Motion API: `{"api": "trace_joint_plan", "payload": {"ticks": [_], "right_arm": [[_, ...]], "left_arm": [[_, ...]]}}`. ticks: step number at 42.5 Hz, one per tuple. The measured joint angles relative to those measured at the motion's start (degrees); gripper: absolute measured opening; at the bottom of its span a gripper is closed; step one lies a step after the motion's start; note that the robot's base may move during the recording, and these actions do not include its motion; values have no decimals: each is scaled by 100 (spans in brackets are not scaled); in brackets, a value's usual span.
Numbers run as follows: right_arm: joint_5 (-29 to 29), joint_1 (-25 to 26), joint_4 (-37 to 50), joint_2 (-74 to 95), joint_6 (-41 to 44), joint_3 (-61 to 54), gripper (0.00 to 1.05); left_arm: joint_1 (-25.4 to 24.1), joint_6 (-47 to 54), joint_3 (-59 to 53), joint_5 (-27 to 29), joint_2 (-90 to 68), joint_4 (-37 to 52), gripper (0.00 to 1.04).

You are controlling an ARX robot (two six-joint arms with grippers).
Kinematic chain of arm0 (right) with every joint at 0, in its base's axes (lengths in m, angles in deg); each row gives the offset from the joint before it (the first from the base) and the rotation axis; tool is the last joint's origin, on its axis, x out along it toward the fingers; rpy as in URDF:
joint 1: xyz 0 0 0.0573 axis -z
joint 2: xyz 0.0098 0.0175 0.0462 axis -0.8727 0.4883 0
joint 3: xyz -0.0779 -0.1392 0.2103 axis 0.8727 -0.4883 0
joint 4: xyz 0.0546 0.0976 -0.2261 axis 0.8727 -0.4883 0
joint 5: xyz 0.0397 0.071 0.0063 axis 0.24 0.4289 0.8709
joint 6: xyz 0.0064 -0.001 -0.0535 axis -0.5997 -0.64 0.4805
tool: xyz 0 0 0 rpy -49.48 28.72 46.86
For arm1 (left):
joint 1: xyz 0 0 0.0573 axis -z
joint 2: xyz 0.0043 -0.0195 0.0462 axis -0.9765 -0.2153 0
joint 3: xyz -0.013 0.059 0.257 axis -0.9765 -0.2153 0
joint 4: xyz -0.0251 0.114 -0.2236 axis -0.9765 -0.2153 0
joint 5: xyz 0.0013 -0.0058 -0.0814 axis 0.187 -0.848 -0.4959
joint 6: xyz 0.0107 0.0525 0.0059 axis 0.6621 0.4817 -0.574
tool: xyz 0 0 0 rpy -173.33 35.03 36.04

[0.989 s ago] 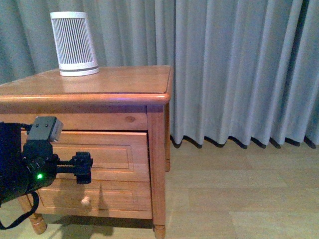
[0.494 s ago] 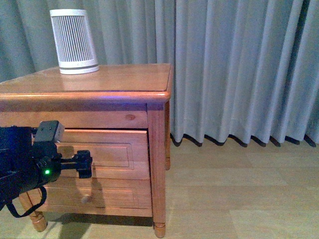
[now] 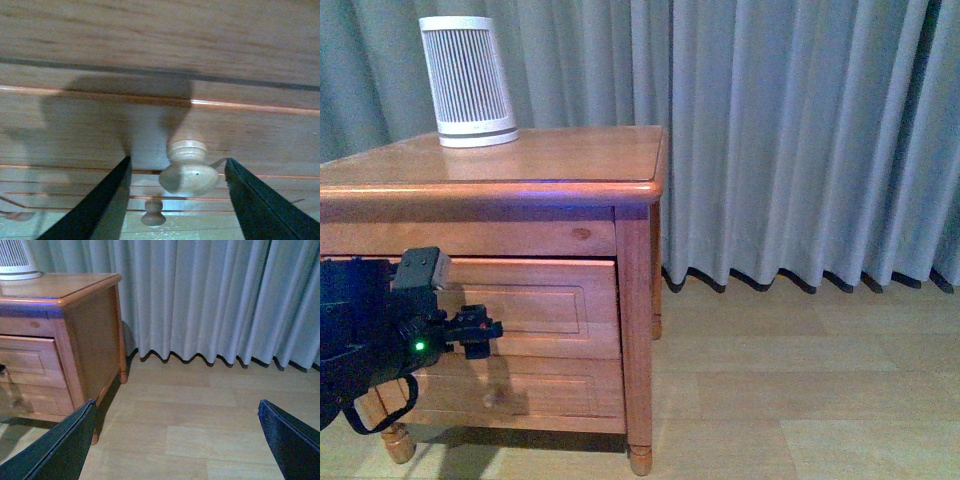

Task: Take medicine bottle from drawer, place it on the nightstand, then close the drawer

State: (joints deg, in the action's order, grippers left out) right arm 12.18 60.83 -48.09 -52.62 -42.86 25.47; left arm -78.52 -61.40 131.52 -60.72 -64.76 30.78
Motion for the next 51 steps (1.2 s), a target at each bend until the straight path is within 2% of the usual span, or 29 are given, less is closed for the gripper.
{"api": "trace_joint_plan", "payload": {"ticks": [7,9,25,51], "right_arm": [[0,0,0,0,0,0,98],[0,0,0,0,0,0,98],[0,0,0,0,2,0,98],[0,0,0,0,0,0,98]], "left_arm": [[-17,-31,15,-57,-15,11,28],[-20,-31,15,-72,-15,15,27],[-48,-129,-380,-142,68,437,25],[-520,57,-3602,-752,922,2629,25]]}}
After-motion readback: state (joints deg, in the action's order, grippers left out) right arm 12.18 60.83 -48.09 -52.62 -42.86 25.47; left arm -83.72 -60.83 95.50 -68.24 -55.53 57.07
